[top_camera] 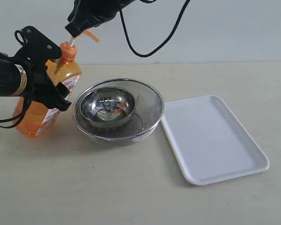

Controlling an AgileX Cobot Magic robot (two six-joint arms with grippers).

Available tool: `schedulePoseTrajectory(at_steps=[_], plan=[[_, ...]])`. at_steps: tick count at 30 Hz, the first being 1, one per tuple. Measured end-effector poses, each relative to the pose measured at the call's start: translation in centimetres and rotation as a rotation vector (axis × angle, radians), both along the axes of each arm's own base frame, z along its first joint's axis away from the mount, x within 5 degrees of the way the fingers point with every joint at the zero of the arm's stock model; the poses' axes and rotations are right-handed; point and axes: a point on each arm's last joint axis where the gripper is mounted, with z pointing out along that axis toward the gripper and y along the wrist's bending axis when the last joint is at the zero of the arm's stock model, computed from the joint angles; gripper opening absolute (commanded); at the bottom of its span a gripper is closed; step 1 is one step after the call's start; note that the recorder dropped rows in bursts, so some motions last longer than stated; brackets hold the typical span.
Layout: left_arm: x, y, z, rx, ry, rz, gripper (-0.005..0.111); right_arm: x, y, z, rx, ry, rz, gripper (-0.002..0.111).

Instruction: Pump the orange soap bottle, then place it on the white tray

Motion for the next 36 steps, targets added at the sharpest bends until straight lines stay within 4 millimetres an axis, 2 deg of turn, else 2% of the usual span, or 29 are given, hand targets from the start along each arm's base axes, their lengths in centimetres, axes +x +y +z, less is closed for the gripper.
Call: schedulePoseTrajectory(at_steps=[12, 23, 26, 36], plan=[[-0.3, -0.7, 0.3, -0.039, 0.013, -0.06, 0.005, -2.0, -0.7, 2.6, -0.063, -0.069, 0.006, 0.0], [-0.3, -0.7, 0.3, -0.042, 0.014, -0.06, 0.005, -1.2, -1.6, 3.0, -0.097, -0.124, -0.07, 0.0], [-0.3, -0.7, 0.3, -0.042, 0.014, -0.06, 0.005, -0.9, -2.5, 3.9, -0.079, -0.14, -0.098, 0.0], [-0.3, -0.7, 0.3, -0.044, 0.016, -0.063, 0.005, -1.3, -2.9, 3.6, -0.098, -0.069, -0.074, 0.0]])
